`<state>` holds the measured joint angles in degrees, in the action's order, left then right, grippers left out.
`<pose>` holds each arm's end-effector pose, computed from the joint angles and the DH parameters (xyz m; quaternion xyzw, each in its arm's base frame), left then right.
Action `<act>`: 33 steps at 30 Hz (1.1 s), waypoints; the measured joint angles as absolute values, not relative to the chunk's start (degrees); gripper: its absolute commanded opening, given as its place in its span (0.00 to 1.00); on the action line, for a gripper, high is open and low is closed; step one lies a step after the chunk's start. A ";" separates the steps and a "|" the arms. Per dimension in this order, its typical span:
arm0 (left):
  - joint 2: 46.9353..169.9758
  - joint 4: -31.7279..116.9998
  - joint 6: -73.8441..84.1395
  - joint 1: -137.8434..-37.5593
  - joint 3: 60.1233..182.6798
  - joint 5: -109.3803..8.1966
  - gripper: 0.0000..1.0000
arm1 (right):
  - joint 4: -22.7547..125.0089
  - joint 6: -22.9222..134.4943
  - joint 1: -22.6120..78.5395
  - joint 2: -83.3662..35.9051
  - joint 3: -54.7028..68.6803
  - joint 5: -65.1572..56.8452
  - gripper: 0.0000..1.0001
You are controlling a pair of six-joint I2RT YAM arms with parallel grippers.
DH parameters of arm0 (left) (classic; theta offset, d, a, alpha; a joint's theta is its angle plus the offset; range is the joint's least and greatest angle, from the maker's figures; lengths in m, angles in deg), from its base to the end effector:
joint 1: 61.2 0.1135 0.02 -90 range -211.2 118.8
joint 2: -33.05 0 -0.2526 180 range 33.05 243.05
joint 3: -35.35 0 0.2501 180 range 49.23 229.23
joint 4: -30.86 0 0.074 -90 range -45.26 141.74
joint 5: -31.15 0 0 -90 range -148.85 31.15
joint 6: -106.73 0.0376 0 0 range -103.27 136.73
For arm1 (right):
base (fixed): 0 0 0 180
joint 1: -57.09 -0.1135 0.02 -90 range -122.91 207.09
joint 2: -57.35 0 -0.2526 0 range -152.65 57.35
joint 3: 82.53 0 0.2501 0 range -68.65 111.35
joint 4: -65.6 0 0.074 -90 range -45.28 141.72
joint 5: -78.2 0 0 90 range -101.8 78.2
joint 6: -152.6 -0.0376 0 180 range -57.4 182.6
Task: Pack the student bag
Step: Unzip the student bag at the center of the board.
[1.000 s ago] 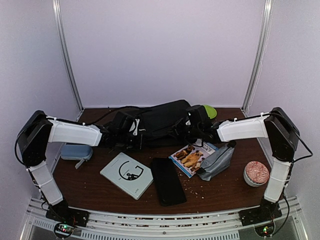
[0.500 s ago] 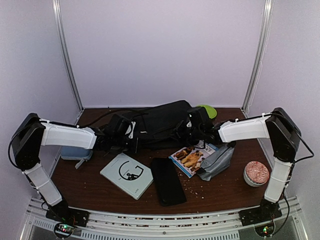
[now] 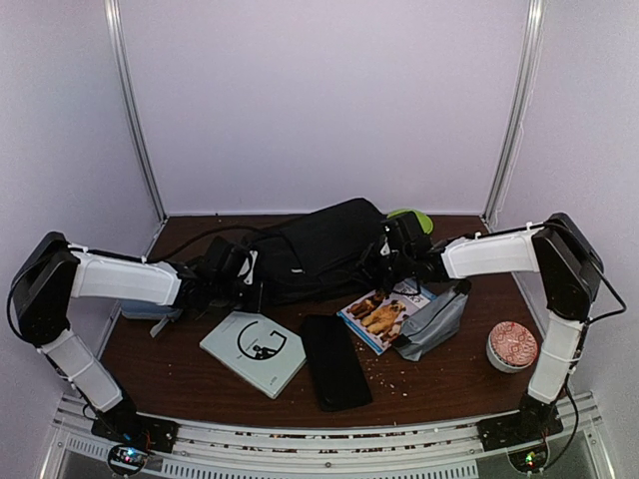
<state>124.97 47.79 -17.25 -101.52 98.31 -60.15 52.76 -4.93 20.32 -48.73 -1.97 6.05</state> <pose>0.2483 -0.2096 0.1647 0.0470 0.9256 -0.2184 0.3056 0.3149 0.2497 0.1803 0.1707 0.8753 0.4254 0.1537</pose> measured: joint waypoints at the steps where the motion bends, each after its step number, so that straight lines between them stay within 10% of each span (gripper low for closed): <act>1: 124.53 47.83 -17.25 -101.41 97.83 -60.15 0.00 | 52.04 -4.36 20.56 -48.73 -1.69 6.18 0.00; 8: 122.85 47.00 -17.23 -101.36 95.45 -60.00 0.00 | 46.38 0.71 22.17 -50.90 4.67 7.71 0.01; 16: 122.94 46.76 -17.51 -100.51 94.51 -59.61 0.00 | 45.42 4.08 23.07 -50.57 5.11 6.77 0.63; 33: 123.15 46.19 -17.66 -100.36 93.88 -57.36 0.00 | 57.53 -10.92 8.64 -48.82 1.35 10.42 0.60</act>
